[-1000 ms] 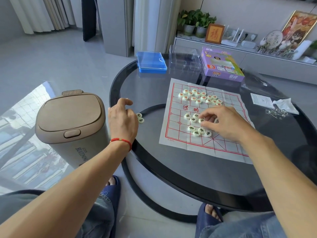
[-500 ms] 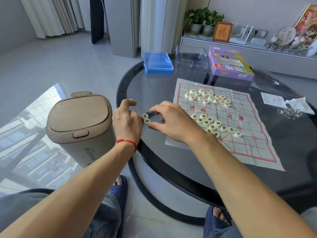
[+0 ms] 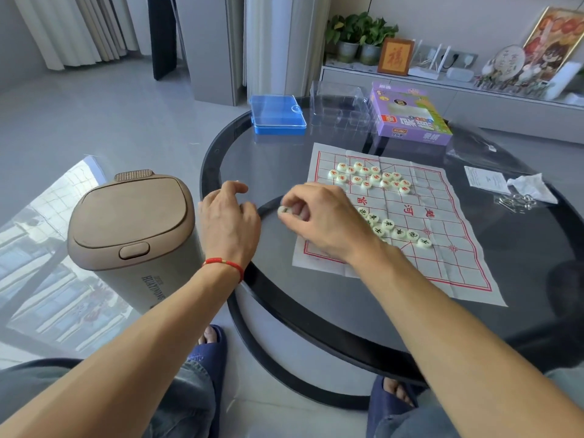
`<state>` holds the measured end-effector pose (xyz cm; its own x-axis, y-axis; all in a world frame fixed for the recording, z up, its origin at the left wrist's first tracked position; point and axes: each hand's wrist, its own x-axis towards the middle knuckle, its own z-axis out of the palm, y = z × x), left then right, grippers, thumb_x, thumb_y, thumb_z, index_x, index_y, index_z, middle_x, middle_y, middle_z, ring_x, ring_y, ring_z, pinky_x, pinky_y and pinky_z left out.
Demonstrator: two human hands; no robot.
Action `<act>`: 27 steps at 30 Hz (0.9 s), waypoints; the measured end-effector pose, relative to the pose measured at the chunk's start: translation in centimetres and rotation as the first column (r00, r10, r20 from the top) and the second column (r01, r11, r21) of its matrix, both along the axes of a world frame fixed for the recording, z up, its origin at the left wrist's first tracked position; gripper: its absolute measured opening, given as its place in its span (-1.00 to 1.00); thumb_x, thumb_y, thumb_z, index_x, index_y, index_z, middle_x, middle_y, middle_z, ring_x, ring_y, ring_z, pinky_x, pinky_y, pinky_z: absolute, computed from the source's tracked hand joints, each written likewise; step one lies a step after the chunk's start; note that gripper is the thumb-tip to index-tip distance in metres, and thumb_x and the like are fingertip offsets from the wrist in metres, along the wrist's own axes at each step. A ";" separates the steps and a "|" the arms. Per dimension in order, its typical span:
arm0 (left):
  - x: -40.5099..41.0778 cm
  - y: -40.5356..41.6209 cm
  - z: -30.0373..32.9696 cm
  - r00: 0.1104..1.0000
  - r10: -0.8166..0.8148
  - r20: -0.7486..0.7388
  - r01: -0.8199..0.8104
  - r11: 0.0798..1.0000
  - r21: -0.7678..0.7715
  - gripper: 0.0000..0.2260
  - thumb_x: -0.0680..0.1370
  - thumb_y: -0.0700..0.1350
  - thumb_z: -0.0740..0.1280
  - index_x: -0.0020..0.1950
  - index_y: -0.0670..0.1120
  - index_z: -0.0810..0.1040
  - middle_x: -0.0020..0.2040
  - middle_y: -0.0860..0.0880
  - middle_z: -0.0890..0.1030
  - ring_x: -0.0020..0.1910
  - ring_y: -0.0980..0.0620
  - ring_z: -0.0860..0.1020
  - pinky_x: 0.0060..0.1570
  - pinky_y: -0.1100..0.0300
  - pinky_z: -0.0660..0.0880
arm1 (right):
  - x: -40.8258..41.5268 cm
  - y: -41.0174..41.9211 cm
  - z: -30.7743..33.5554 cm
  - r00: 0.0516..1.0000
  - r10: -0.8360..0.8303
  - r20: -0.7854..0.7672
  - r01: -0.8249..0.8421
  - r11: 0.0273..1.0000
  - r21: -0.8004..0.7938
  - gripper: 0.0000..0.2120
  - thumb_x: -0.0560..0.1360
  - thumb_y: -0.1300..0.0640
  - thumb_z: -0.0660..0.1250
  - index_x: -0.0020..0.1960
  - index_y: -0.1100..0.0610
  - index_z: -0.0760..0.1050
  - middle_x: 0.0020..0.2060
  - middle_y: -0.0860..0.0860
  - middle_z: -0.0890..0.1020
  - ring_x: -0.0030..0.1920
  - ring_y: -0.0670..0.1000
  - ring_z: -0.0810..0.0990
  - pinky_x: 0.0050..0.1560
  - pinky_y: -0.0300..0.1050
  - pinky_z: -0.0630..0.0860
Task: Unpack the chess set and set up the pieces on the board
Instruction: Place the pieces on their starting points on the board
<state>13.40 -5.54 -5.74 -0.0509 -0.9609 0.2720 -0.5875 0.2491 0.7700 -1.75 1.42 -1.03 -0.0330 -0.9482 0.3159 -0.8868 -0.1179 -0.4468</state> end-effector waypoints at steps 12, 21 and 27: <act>-5.7 4.8 1.5 0.732 -0.439 0.521 0.536 0.843 -0.042 -0.65 0.62 -0.03 0.21 0.41 0.00 0.44 0.49 0.04 0.38 0.40 -0.09 0.36 0.47 -0.09 0.20 | -11.1 11.4 0.3 0.961 -0.250 -0.120 0.272 0.933 0.234 -0.76 0.52 -0.06 0.48 0.12 0.03 0.64 -0.13 -0.16 0.58 -0.11 -0.16 0.55 -0.01 -0.11 0.58; -4.9 4.1 1.0 0.664 -0.474 0.578 0.526 0.846 0.090 -0.70 0.61 -0.04 0.11 0.32 0.07 0.44 0.37 0.15 0.45 0.35 0.01 0.39 0.47 -0.30 0.10 | -16.0 10.7 0.0 0.940 -0.337 -0.060 0.342 0.923 0.177 -0.84 0.59 0.08 0.37 0.14 0.02 0.65 0.02 -0.09 0.63 0.03 -0.07 0.56 0.11 -0.05 0.53; -6.4 3.1 2.1 0.728 -0.418 0.543 0.457 0.887 0.070 -0.62 0.63 -0.06 0.18 0.45 -0.02 0.42 0.52 0.02 0.35 0.48 -0.07 0.33 0.49 -0.10 0.16 | -20.3 5.5 -0.8 0.935 -0.351 -0.049 0.353 0.914 0.198 -0.75 0.62 0.16 0.33 0.28 0.07 0.60 0.19 0.03 0.62 0.17 0.03 0.57 0.17 -0.04 0.51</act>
<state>7.04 -2.41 -3.62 -0.6151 -0.7773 0.1325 -0.7071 0.6181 0.3434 -22.06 6.92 -1.81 -0.3735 -0.9194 0.1236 -0.8602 0.2935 -0.4170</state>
